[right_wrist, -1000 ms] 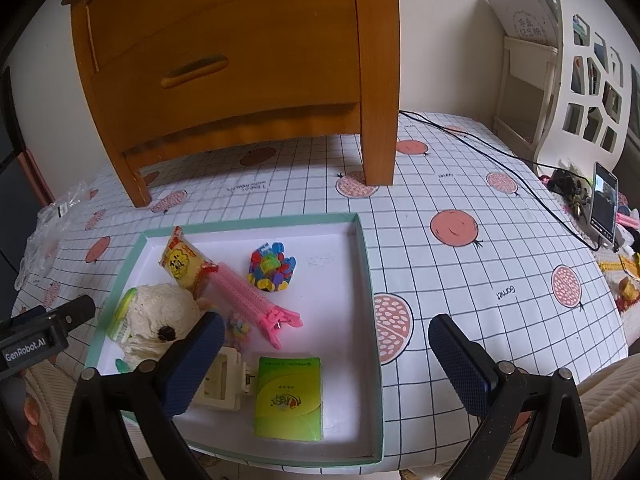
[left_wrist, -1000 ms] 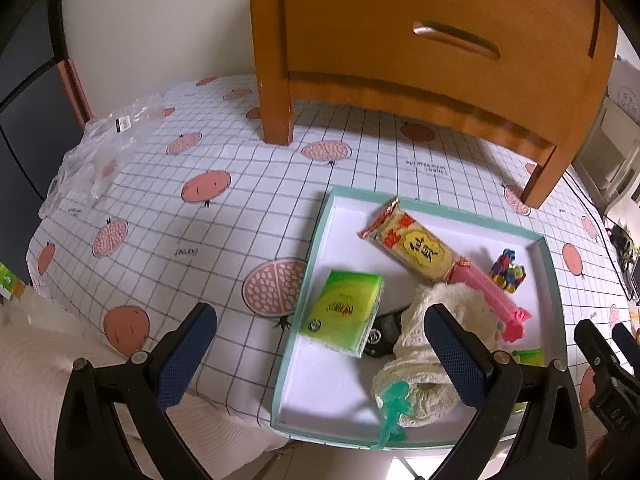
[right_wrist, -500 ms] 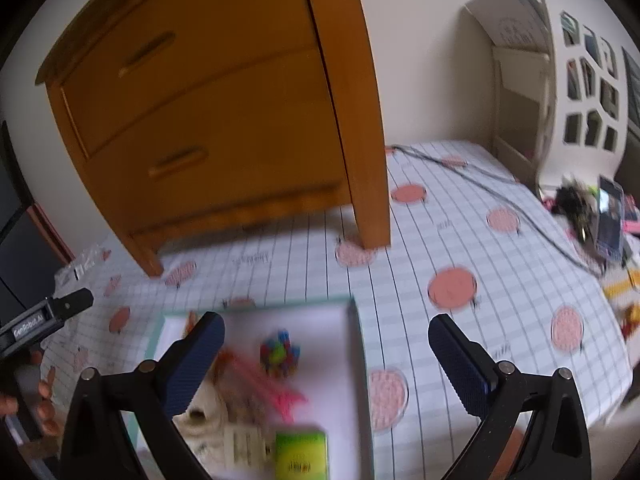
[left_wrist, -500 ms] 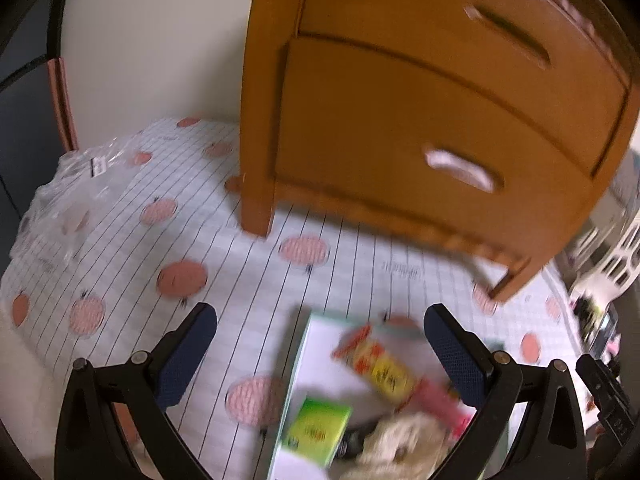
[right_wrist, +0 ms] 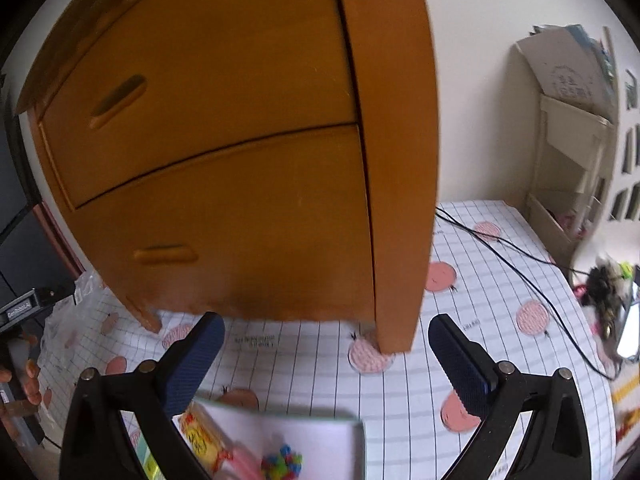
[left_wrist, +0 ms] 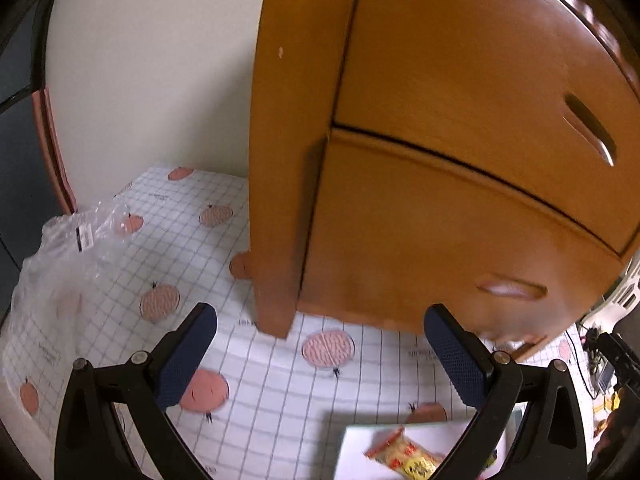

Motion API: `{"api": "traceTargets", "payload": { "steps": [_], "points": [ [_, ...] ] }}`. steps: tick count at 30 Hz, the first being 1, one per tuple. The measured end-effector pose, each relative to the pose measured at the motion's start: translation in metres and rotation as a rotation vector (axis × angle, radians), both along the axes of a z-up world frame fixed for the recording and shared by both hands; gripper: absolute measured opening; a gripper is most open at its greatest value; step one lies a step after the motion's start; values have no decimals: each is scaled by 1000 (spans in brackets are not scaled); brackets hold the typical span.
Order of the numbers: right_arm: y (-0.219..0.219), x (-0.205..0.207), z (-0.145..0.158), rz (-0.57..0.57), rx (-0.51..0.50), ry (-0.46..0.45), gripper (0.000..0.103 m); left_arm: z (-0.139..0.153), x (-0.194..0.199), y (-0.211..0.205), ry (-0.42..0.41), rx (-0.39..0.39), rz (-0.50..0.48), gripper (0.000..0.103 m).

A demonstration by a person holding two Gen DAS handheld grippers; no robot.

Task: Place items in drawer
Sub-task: 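Move both grippers up to the wooden nightstand drawer front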

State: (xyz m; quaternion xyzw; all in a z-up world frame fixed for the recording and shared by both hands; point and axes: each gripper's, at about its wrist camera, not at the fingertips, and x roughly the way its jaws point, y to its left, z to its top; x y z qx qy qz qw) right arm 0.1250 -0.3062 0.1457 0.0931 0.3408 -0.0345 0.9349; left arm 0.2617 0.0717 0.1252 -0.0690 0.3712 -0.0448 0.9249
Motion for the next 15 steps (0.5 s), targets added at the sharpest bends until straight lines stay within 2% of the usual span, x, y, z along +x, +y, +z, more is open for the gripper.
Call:
{"api": "traceTargets", "payload": {
  "steps": [6,15],
  "points": [
    [-1,30,7,49,-53,-17,103,7,29,7,-33,-56,-51,103],
    [6,51,13,129,-80,-24,103,11,46,-4,-48,-42,-143,103]
  ]
}}
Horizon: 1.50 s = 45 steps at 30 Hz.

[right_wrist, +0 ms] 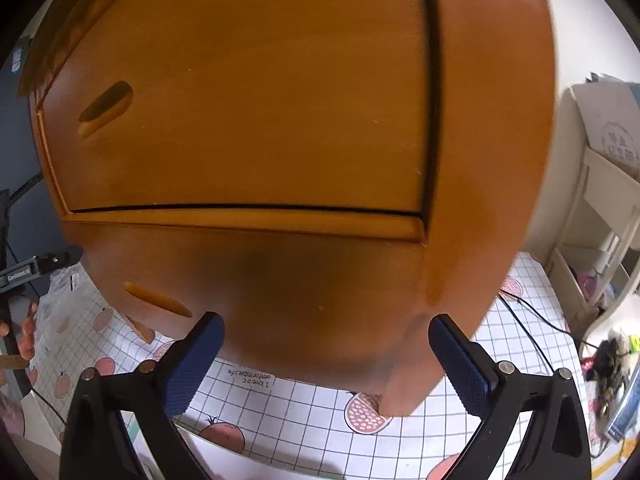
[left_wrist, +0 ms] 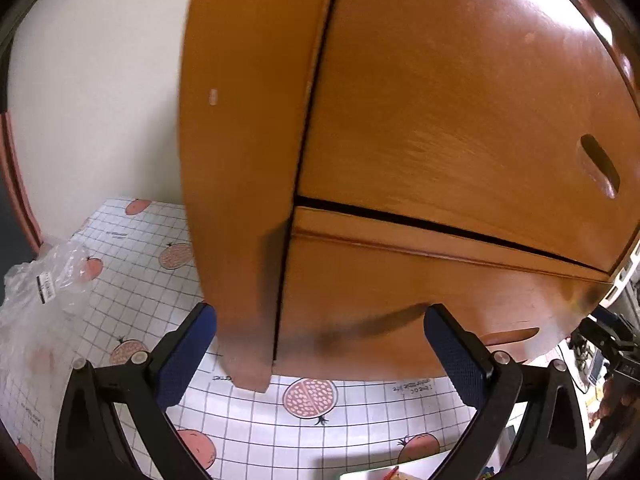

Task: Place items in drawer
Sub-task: 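Pull the wooden drawer open with both grippers against its front edge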

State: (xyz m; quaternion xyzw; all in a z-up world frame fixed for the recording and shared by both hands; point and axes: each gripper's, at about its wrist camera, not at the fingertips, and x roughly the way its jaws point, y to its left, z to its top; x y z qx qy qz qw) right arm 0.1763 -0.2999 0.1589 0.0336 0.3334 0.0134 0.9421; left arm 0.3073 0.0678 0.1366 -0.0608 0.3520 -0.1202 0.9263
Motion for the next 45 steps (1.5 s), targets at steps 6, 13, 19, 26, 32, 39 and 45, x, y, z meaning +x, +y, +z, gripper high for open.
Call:
{"api": "traceTargets", "payload": {
  "steps": [6,13,19,26,32,39,45],
  "points": [
    [2,7,4,30,25,9,103,2,-1,-8,-9,-1,-47,103],
    [3,8,6,30,36,13,103,7,-1,-30,-29,45,-102,103],
    [0,6,7,21,38,13,103,6,-4,-35,-37,66,-100,103],
    [8,6,4,17,17,17,103,11,-3,-38,-42,77,-97,103],
    [10,-9,6,17,29,16,103,5,-18,-35,-40,98,-97,103],
    [17,-35,7,19,12,15,103,8,-49,-28,-38,95,-94,103],
    [21,-60,10,12,15,17,103,12,-77,-19,-37,97,-86,103]
  ]
}}
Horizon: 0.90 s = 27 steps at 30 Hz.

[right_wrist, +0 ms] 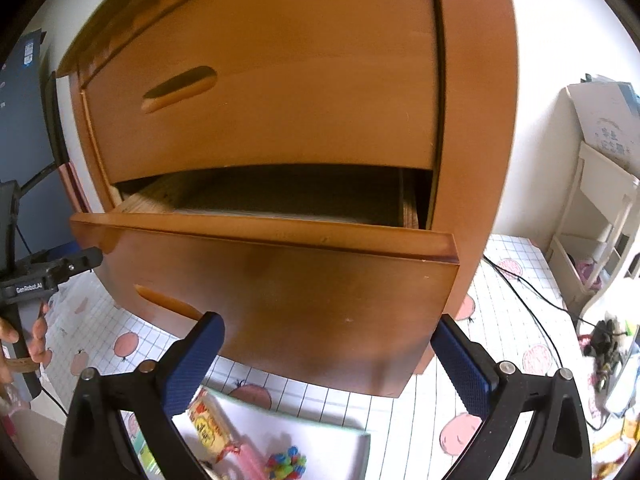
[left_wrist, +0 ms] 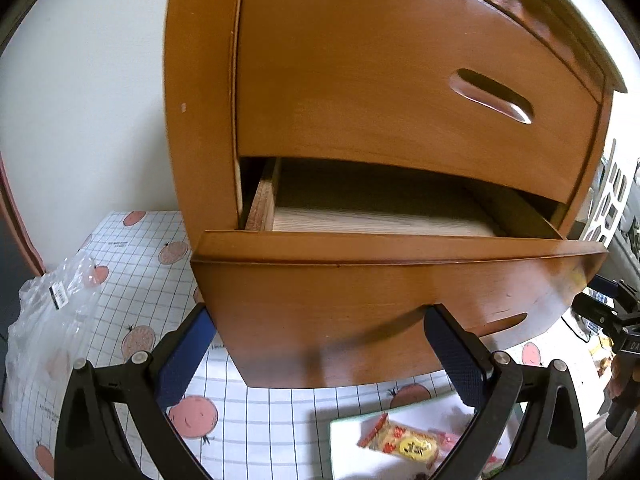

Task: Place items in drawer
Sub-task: 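Pull the wooden drawer open with both grippers against its front edge, then move both grippers back down over the white tray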

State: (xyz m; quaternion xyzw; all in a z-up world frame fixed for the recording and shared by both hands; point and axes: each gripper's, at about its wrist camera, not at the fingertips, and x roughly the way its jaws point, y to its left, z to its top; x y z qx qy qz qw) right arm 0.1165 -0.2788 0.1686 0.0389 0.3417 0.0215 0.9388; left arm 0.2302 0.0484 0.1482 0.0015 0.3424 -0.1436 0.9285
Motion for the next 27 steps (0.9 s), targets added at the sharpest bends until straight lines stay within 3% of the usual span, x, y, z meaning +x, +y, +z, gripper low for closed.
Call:
{"api": "traceTargets", "payload": {
  "steps": [16,27],
  "points": [
    [19,-17,1,-25,-1,10,103,1,-20,4,12,-8,43,103],
    [22,-49,12,-44,29,-22,103,8,-64,-4,34,-111,109,103]
  ]
}}
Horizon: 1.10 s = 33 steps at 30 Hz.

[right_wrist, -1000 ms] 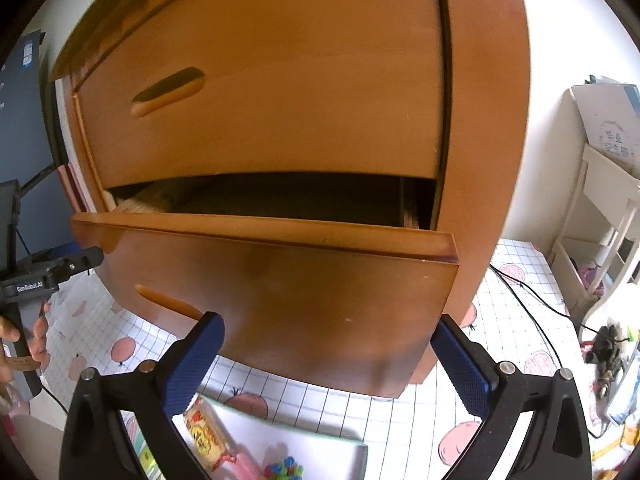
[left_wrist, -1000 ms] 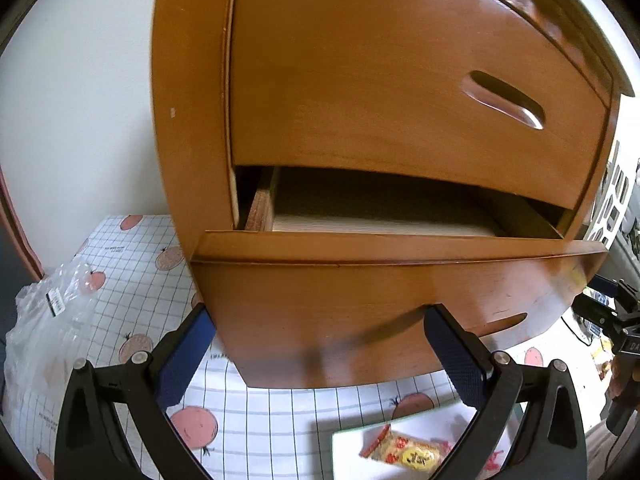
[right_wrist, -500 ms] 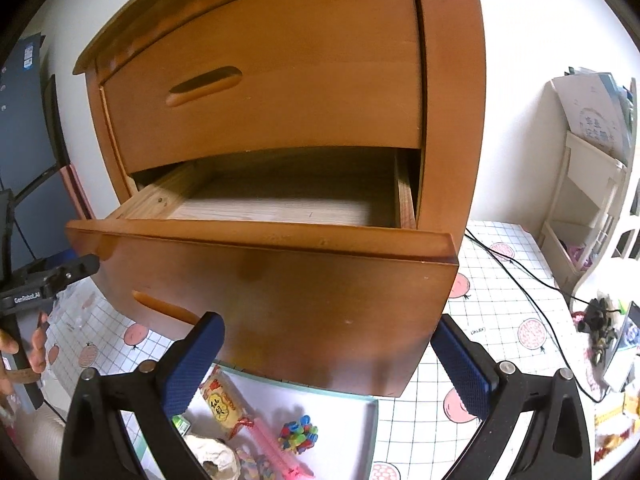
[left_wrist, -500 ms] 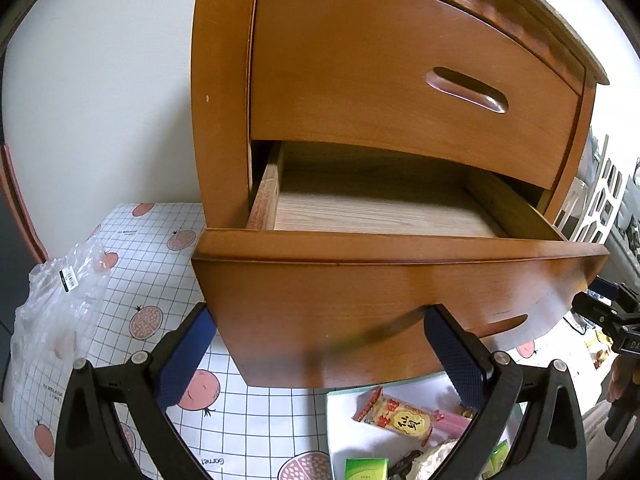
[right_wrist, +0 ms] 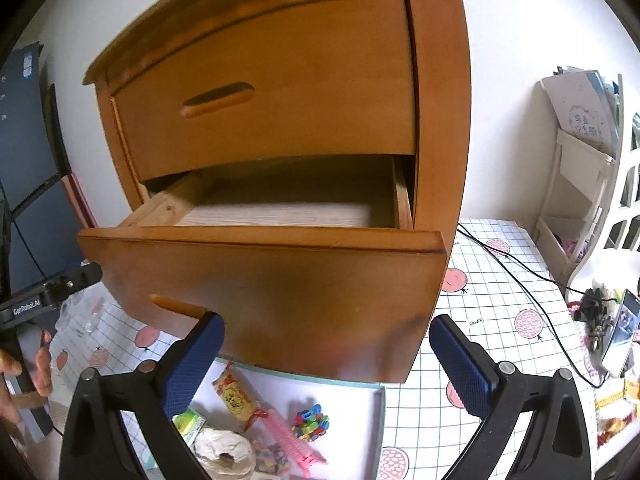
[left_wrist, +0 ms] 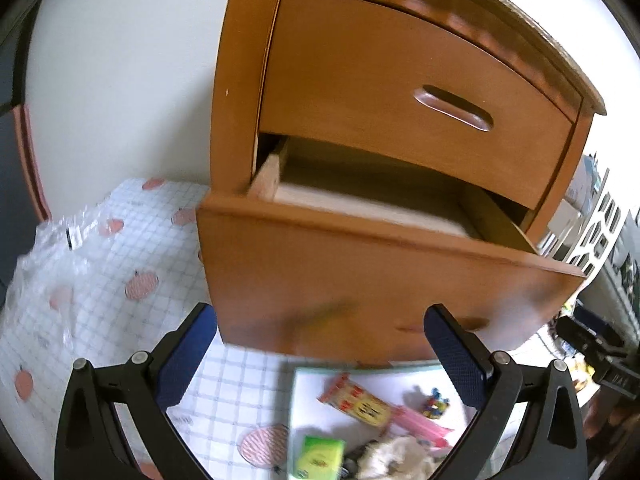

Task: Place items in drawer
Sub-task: 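Move both grippers back down over the white tray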

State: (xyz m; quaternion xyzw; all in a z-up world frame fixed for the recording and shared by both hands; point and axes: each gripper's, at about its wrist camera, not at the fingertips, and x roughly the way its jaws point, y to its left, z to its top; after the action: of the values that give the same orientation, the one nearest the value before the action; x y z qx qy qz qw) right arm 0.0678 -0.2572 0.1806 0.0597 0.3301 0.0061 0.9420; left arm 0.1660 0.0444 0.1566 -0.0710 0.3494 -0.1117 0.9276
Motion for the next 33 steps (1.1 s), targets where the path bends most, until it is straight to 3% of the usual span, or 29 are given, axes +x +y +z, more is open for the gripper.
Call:
{"api": "traceTargets", "payload": {
  "steps": [6,18,21,26,33],
  "points": [
    [11,-26,-21,-17,35,35,103,-34,-30,-16,123,-34,26,103],
    [26,-52,-122,-36,41,310,103,-120,-55,-45,359,63,-26,102],
    [26,-53,-137,-35,46,354,103,-135,-53,-43,391,83,-12,102],
    [23,-55,-158,-36,59,412,103,-151,-48,-31,448,19,22,99],
    [24,-56,-179,-32,55,492,96,-154,-49,-46,441,17,-40,99]
  ]
}}
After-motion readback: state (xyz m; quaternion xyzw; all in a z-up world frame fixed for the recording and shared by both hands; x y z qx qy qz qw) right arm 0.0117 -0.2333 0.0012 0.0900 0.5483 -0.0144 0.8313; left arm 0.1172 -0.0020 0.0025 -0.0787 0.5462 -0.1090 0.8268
